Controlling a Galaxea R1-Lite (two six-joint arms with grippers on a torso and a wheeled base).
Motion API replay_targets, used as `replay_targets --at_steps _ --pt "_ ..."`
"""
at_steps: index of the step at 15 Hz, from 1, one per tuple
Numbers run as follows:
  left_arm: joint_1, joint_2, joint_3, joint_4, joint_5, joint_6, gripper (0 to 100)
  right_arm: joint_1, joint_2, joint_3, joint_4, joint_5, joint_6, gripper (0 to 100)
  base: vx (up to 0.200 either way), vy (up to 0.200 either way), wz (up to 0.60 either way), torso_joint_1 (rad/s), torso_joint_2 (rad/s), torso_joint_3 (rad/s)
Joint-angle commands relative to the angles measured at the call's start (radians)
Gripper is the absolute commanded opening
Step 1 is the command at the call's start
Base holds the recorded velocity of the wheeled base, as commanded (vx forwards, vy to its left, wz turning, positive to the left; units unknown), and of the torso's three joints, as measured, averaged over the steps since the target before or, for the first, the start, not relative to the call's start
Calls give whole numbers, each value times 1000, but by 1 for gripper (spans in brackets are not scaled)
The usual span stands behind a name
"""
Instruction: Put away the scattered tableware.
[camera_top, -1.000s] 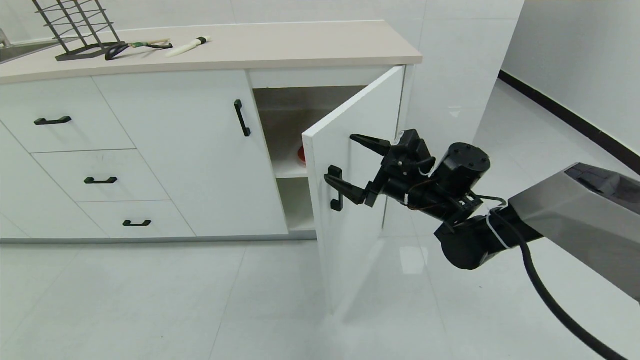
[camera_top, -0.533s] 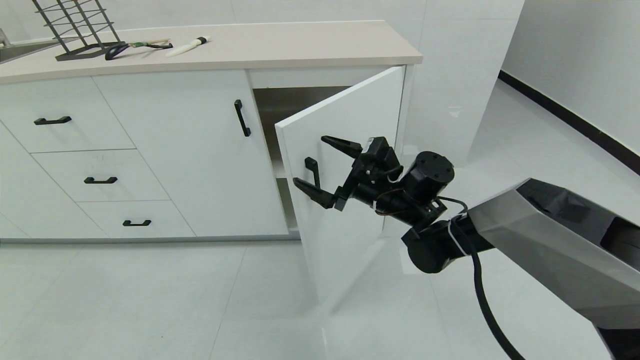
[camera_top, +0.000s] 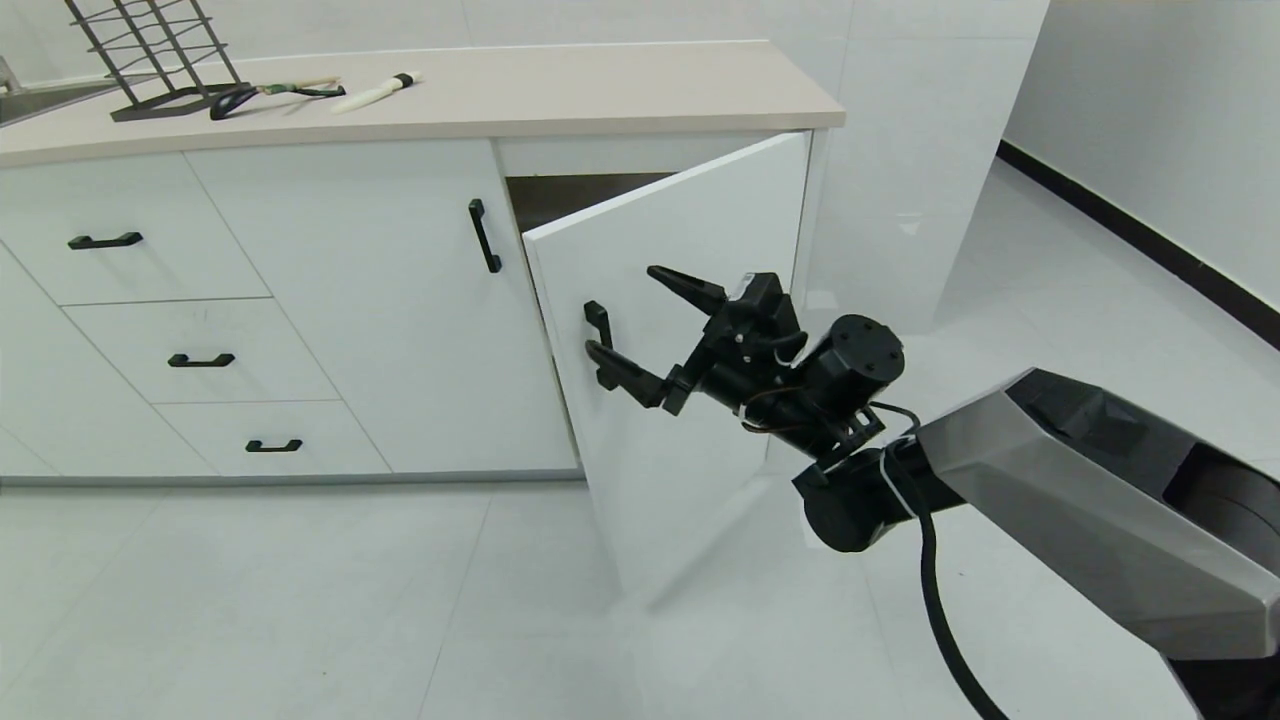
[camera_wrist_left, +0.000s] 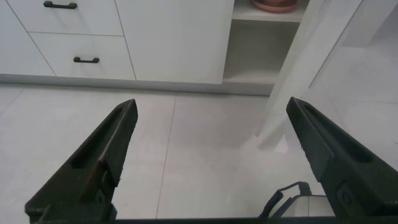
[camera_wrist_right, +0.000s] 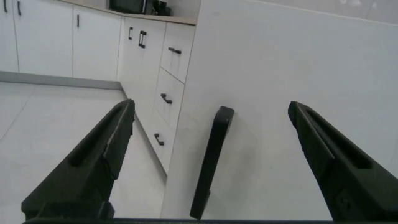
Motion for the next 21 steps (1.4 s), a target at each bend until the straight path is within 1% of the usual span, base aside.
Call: replay_targets --at_steps 1,3,6,7,8,9,10,12,13,14,16,19,20,21 --pt "0 0 0 0 0 0 100 2 -29 44 -37 -15 36 100 0 0 0 0 0 0" --pt "0 0 0 0 0 0 100 -6 -172 294 -55 -16 47 100 0 0 0 0 0 0" --pt "0 0 0 0 0 1 100 -12 -405 662 -55 -16 41 100 200 0 0 4 -1 5" --pt "0 0 0 0 0 3 100 -27 -486 768 -55 -16 38 100 200 0 0 2 2 2" --pt "0 0 0 0 0 3 100 -43 -537 823 -55 -16 38 100 200 0 0 -7 -2 7" --pt "0 0 0 0 0 1 100 -98 -652 925 -54 -15 38 100 200 0 0 -12 2 7" --pt "0 0 0 0 0 1 100 -144 -729 992 -54 -13 38 100 200 0 0 -2 12 7" --pt "0 0 0 0 0 1 100 -218 -891 1147 -51 -11 36 100 200 0 0 7 -2 2" --pt "0 0 0 0 0 1 100 -225 -929 1179 -49 -11 36 100 0 0 0 0 0 0" --pt "0 0 0 0 0 1 100 -245 -1049 1268 -42 -8 36 100 0 0 0 0 0 0" --pt "0 0 0 0 0 1 100 -311 -1206 1368 -23 -7 32 100 0 0 0 0 0 0" --pt "0 0 0 0 0 4 100 -445 -1380 1505 -8 -5 30 100 0 200 0 7 4 1" --pt "0 0 0 0 0 4 100 -483 -1439 1523 20 -5 30 100 0 200 0 -2 2 7" --pt "0 0 0 0 0 4 100 -517 -1519 1523 90 -7 32 100 0 200 0 -2 2 7"
